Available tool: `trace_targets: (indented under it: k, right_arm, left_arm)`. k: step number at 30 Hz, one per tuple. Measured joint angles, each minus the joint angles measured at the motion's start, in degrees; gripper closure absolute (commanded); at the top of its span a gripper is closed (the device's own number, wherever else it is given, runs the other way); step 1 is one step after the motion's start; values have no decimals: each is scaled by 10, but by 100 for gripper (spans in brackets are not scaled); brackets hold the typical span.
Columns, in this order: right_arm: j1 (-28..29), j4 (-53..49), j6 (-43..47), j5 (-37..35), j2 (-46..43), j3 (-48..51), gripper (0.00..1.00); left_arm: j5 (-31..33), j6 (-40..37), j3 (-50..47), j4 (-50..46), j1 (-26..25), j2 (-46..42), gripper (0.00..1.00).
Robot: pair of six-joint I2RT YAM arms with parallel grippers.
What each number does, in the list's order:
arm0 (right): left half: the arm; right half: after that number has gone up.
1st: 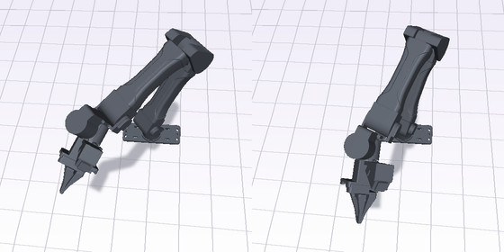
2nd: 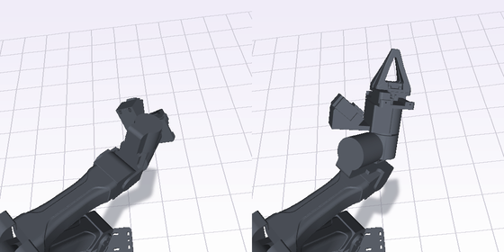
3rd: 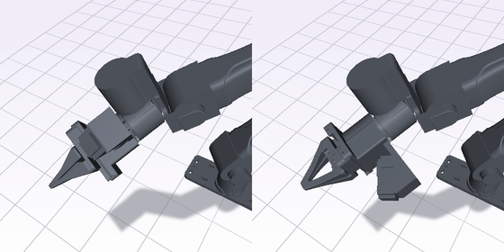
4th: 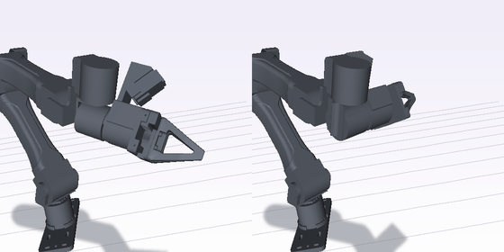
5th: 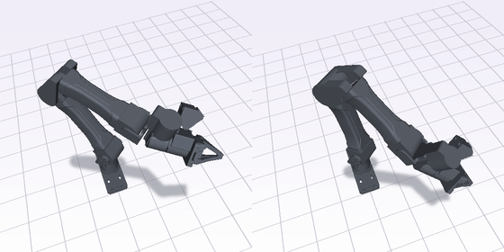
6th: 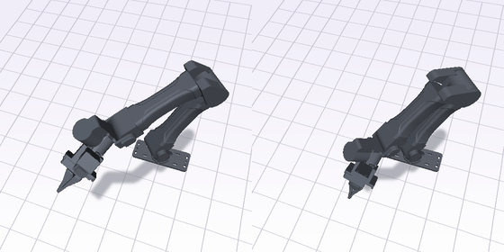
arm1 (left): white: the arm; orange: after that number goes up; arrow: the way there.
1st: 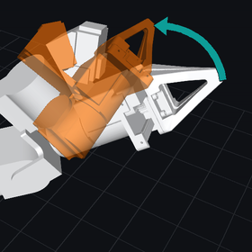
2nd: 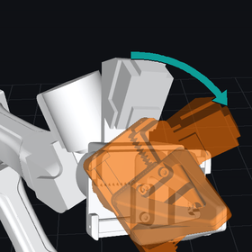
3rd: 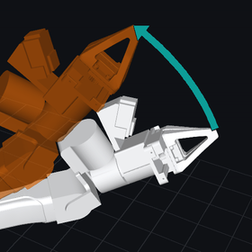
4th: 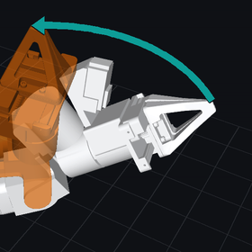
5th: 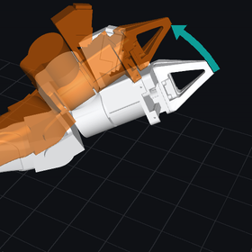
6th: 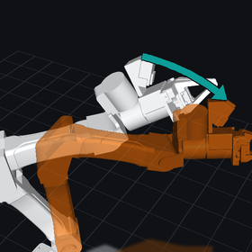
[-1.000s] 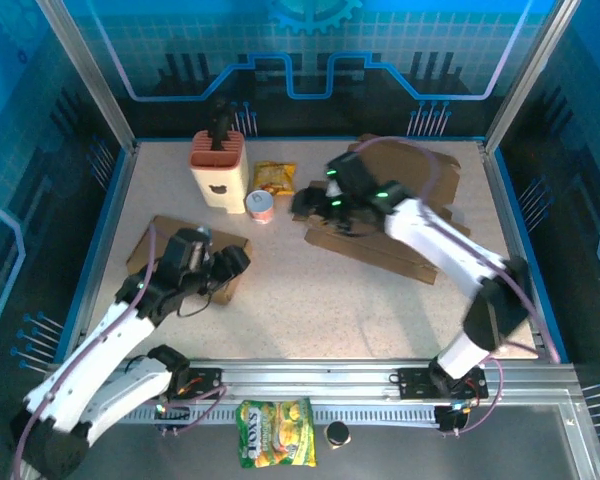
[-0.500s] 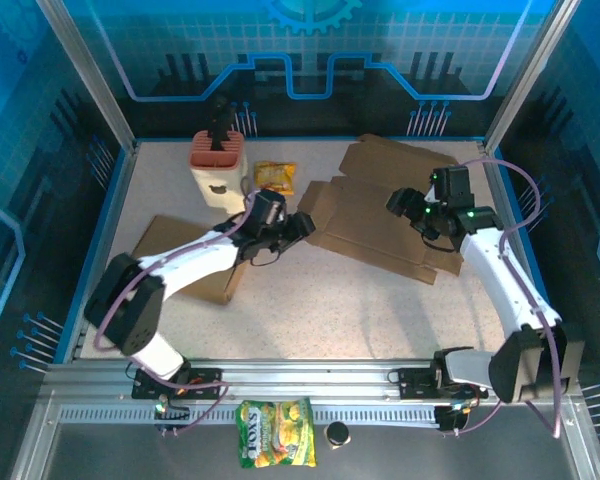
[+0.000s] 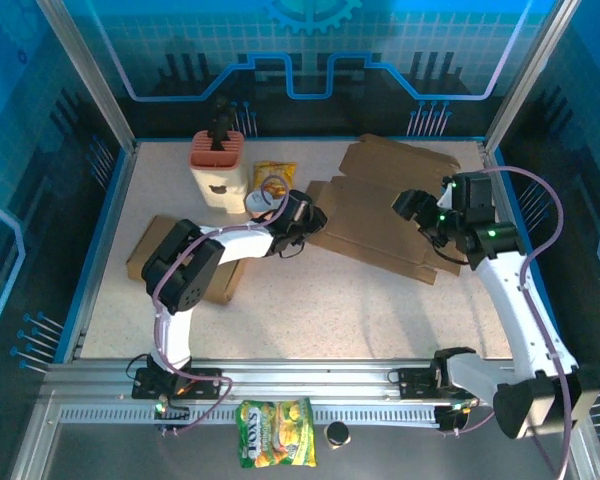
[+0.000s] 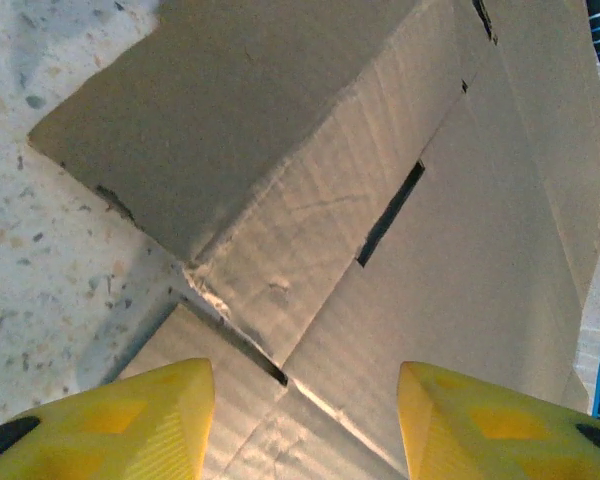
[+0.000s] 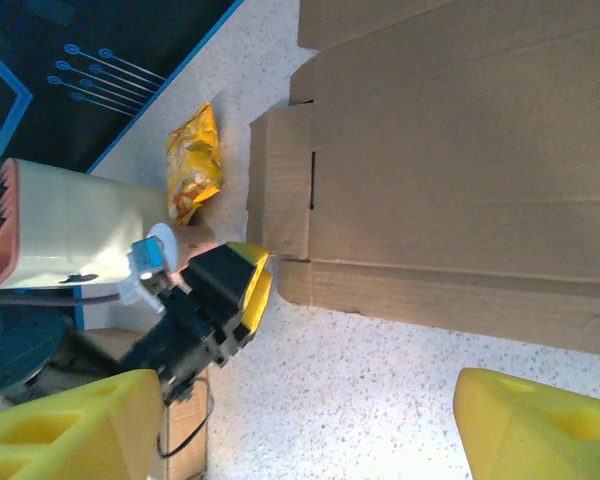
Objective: Fold the paper box
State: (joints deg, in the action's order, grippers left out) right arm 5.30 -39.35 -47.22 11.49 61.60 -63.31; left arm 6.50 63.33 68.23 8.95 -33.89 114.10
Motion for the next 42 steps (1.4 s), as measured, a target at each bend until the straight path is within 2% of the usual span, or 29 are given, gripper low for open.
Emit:
trace_targets:
  k: [6, 8, 10, 14, 19, 23, 26, 29, 35, 42]
  right_arm:
    - [0, -25, -8, 2, -9, 0, 22]
    - [0, -30, -8, 2, -9, 0, 22]
    - [0, -31, -11, 6, -9, 0, 22]
    - [2, -8, -36, 14, -18, 30, 22]
    - [43, 61, -140, -3, -68, 156, 21]
    - [111, 138, -273, -60, -111, 275, 15]
    - [172, 186, -360, -122, -114, 324, 12]
    - [199, 224, -420, -163, -99, 331, 8]
    - [216, 304, -497, -217, -45, 333, 6]
    - [198, 376, -514, -246, 1, 334, 13]
  left_arm:
    - [2, 13, 4, 12, 9, 34, 52]
    - [6, 13, 9, 18, 11, 34, 55]
    - [9, 14, 9, 23, 12, 34, 67]
    - [12, 21, 9, 49, 18, 44, 100]
    - [12, 33, 3, 93, 21, 48, 100]
    - [12, 66, -9, 106, 18, 32, 100]
    - [13, 101, -10, 106, 12, 4, 100]
    - [18, 142, -14, 110, 2, -38, 100]
    - [31, 204, -30, 110, -9, -102, 100]
    - [32, 243, -62, 107, -9, -122, 100]
